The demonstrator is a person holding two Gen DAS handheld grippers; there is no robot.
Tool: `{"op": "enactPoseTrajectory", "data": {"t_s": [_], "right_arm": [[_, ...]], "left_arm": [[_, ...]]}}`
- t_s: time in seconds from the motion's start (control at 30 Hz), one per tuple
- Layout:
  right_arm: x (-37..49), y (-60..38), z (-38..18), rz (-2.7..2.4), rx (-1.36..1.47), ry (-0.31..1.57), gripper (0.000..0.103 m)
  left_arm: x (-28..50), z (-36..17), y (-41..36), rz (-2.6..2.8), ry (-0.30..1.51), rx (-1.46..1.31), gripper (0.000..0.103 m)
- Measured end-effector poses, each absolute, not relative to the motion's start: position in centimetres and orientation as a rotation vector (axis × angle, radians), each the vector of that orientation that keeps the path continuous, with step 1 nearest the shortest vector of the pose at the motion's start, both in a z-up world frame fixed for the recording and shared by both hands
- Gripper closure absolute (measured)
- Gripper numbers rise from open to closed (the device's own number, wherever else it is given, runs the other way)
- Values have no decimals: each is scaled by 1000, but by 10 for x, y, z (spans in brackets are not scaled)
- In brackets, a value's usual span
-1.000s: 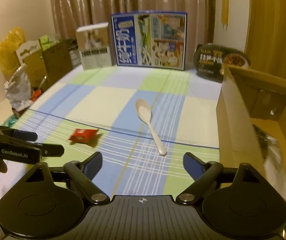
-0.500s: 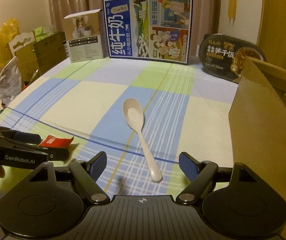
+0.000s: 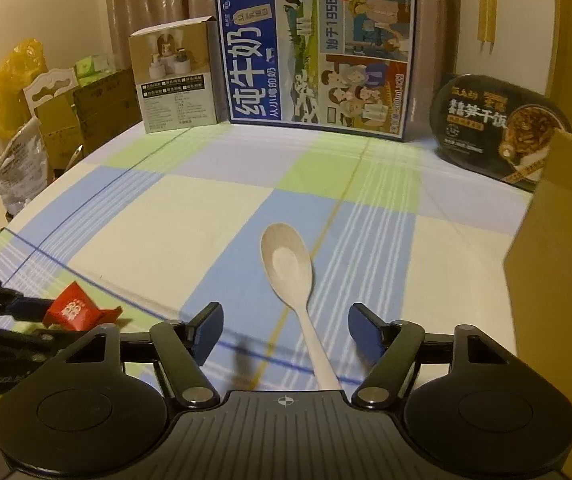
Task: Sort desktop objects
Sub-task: 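Grasp the red candy packet with the left tool while the right grasps the white spoon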
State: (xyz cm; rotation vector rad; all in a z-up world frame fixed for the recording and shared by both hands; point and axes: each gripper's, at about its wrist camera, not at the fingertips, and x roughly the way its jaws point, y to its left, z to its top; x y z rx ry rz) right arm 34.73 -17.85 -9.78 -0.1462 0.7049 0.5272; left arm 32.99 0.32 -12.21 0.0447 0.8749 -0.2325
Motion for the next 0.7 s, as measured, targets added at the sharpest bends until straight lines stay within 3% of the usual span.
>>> {"op": "enactPoseTrajectory", "data": {"t_s": [0.43, 0.5, 0.6, 0.7], "right_arm": [[381, -163, -120, 569, -200, 666, 44], [382, -164, -119, 573, -196, 660, 50], [380, -165, -118, 572, -197, 655, 70], [377, -165, -117, 567, -196, 665, 73]], "left_arm": [[337, -118, 14, -217, 844, 49, 67], [337, -118, 15, -217, 838, 46, 67], [338, -117, 15, -221, 829, 36, 67], [338, -118, 13, -227, 826, 28, 67]]}}
